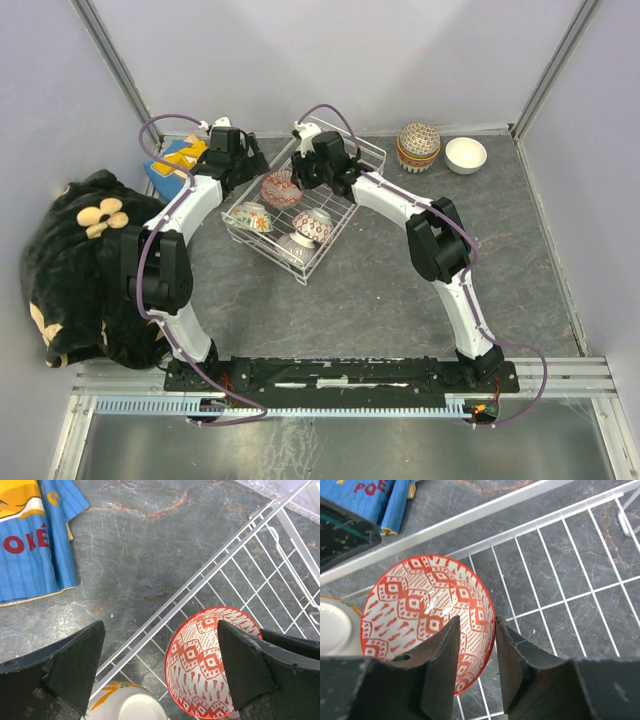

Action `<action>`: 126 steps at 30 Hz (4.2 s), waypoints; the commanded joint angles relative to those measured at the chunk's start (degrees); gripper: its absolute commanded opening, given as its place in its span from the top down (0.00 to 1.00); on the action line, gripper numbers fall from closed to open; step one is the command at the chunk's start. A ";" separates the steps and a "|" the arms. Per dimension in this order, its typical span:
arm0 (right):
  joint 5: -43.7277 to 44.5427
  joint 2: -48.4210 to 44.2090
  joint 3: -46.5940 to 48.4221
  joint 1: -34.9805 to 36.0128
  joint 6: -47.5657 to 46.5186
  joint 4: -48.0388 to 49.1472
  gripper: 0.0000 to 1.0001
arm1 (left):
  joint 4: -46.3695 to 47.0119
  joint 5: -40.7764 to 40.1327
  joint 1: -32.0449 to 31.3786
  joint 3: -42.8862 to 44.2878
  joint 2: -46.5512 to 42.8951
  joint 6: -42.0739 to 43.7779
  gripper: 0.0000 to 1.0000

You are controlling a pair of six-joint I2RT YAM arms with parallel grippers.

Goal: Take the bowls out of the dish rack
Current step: Adjust the bowl in the dish rack, then pick up the bowl from the dish rack, then place the bowl with the bowl.

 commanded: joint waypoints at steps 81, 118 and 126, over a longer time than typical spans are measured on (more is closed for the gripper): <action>0.51 -14.14 7.21 -19.56 25.92 1.69 0.99 | 6.06 -1.22 -0.09 0.55 -5.48 -3.22 0.01; 10.50 -4.99 11.51 -48.55 14.25 -25.09 0.99 | 5.19 -0.77 -0.18 1.37 -5.75 -3.98 0.01; 9.16 -0.97 14.30 -49.68 14.67 -25.85 0.99 | 5.19 -0.55 -0.13 1.65 -5.35 -4.38 0.01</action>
